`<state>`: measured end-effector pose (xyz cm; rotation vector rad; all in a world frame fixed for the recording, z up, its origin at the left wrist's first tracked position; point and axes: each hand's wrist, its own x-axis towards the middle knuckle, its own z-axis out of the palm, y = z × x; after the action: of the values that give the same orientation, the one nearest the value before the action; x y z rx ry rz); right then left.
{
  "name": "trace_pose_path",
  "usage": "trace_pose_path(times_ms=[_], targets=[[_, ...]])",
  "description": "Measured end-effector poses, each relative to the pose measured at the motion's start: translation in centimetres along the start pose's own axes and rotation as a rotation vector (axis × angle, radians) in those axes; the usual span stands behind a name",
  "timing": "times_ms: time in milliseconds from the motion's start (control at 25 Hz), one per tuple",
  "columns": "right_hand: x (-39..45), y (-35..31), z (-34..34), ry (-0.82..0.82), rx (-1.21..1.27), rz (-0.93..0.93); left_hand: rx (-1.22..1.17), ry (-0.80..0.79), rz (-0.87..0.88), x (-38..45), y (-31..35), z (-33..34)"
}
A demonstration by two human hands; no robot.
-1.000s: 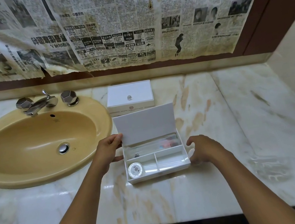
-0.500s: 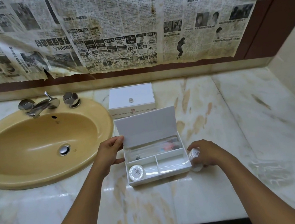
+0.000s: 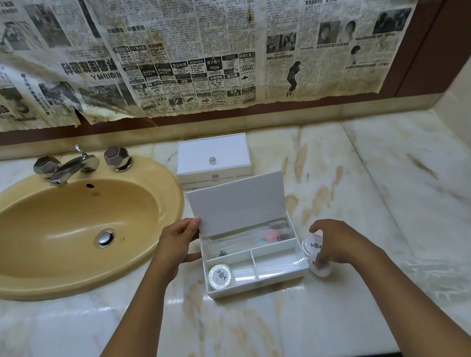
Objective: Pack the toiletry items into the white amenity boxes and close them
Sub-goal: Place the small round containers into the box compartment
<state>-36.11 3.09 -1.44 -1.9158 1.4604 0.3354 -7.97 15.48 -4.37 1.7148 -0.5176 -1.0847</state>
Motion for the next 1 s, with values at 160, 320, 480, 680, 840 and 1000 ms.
trace_pose_path(times_ms=[160,320,480,680,840,1000], targets=[[-0.6,-1.3,-1.6,0.037,-0.138,0.036,0.001,-0.005,-0.001,0.2,-0.1,0.0],[-0.9,-3.1,-2.7,0.133,-0.075,-0.020,0.005,-0.007,0.001,0.2,-0.1,-0.1],[-1.8,-6.5,-1.6,0.186,0.033,-0.200,0.004,-0.011,-0.003,0.1,-0.1,-0.1],[-2.4,-9.8,2.3,0.101,-0.052,-0.406,0.001,-0.017,0.002,0.0,-0.1,-0.1],[-2.0,-11.0,4.6,0.071,-0.194,-0.512,0.002,-0.013,0.003,0.0,0.0,-0.1],[-1.5,-10.9,6.3,0.078,-0.337,-0.567,-0.002,-0.015,0.000,-0.1,0.1,0.0]])
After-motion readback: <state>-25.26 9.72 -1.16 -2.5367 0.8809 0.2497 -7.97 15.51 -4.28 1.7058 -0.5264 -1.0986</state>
